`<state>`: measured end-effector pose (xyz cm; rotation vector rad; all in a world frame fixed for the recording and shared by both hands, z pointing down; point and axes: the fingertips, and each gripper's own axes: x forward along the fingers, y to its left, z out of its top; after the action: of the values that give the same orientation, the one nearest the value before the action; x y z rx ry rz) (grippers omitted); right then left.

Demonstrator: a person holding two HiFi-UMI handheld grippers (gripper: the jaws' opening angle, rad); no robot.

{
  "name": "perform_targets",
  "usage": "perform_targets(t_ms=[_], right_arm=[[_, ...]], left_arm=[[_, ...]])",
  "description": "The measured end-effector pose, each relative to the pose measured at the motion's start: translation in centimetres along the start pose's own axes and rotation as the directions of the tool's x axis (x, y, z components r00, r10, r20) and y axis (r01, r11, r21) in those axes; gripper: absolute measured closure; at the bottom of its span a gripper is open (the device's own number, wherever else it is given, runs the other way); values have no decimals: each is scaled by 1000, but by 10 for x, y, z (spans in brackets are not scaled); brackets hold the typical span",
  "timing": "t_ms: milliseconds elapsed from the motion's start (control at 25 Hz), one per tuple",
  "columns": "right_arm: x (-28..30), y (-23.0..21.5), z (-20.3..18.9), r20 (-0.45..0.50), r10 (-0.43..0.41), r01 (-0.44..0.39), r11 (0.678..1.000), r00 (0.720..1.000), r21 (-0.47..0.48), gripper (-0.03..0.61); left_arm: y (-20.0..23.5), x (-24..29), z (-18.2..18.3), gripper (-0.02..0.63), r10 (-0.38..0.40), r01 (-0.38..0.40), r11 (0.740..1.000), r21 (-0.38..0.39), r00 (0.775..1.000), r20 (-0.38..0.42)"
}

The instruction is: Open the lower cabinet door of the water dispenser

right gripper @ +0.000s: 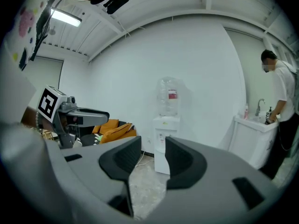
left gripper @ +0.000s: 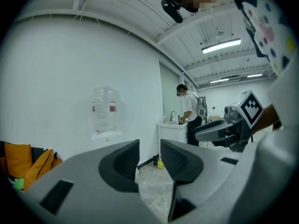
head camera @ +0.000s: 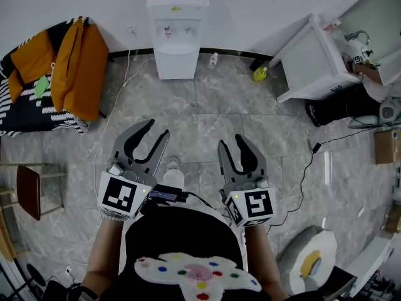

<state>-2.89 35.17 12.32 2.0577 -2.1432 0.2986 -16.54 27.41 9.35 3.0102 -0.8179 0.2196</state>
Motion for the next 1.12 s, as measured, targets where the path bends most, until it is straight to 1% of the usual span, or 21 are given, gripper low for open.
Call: perform_targets(t_ms=[120,240,360,480,720,880,920,1000,1040,1120], right_arm=[[26,-4,3,-48,-6,6,1000,999,4,434],[51,-9,8,-45,-10,11,1000,999,7,434],[74,-14,15,-41,-20,20,1000,999,-1,434],[95,-18,22,-17,-21,20,1000,1000,-23,434],[124,-12,23,-31,-11,10,999,999,-32,434],[130,-12,17,-63,-18,17,1000,998,-22,434],[130,-13,14,-72,-18,17,1000,997,-22,434],[132,-16,12,-83,-20,18,999,996,-28,434],[133,-17,13,-81,-22,19,999,996,-31,434],[137,-20,16,-92,-27,24,999,995,-35,434]], left_arm=[[22,19,0,474,-6,6,1000,-3,1000,-3],[43,35,-5,472,-12,12,1000,-8,1000,-21],[62,50,-1,471,-17,17,1000,-17,1000,-1],[79,62,-2,471,-13,13,1000,-19,1000,2],[105,72,-9,468,-13,13,999,-35,1000,-4],[113,76,-10,462,-17,17,999,-46,1000,-5],[114,76,-13,459,-20,19,999,-48,1000,-17],[116,74,-24,454,-29,25,998,-50,996,-81],[117,74,-27,453,-30,26,998,-49,995,-99],[121,77,-25,451,-25,21,999,-49,997,-80]])
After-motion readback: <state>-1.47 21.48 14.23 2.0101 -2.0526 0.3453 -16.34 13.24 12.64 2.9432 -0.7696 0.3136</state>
